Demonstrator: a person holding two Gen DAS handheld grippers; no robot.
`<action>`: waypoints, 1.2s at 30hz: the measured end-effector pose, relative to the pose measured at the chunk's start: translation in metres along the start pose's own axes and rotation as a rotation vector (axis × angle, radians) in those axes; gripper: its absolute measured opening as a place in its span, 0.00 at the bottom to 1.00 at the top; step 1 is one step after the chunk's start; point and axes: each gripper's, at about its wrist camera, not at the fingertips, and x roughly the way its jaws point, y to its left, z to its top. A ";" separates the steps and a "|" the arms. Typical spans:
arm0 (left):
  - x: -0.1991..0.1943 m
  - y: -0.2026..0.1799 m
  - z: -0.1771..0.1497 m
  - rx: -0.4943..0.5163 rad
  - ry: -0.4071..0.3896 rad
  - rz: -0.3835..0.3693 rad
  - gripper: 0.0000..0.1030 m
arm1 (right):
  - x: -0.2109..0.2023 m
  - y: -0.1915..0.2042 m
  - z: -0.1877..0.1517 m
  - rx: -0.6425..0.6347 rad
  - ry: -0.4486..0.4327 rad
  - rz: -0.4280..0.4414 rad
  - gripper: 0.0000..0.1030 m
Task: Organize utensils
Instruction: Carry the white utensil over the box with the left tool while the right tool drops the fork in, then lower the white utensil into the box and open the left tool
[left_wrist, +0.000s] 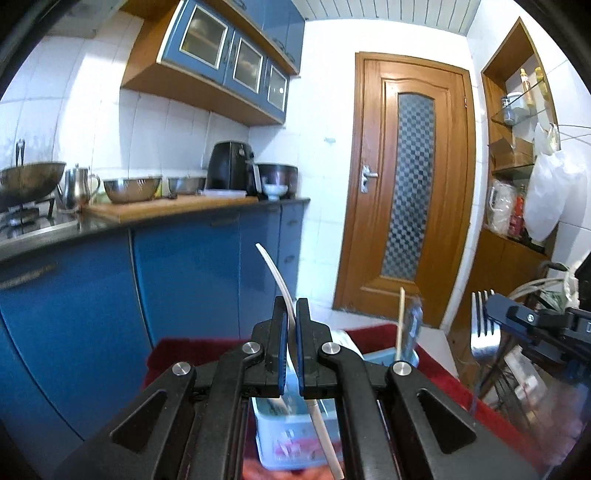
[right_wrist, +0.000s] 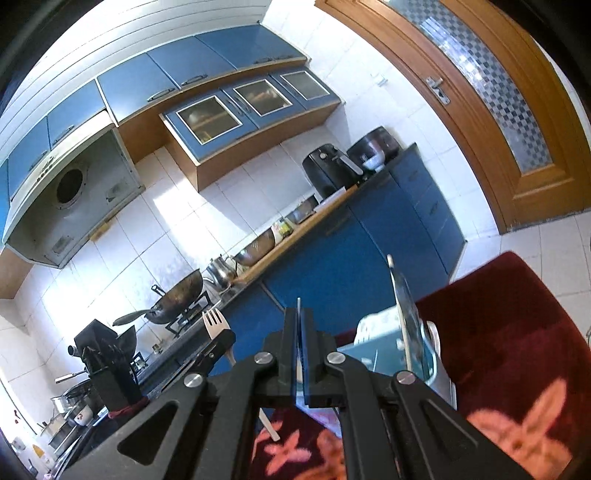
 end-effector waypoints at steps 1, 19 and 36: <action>0.004 0.000 0.003 0.005 -0.010 0.007 0.02 | 0.002 -0.001 0.003 -0.003 -0.007 0.001 0.03; 0.082 0.001 -0.009 0.062 -0.055 0.090 0.02 | 0.066 -0.025 0.026 -0.116 -0.139 -0.041 0.03; 0.095 -0.008 -0.047 0.091 0.010 0.067 0.04 | 0.074 -0.057 -0.012 -0.086 -0.047 -0.091 0.06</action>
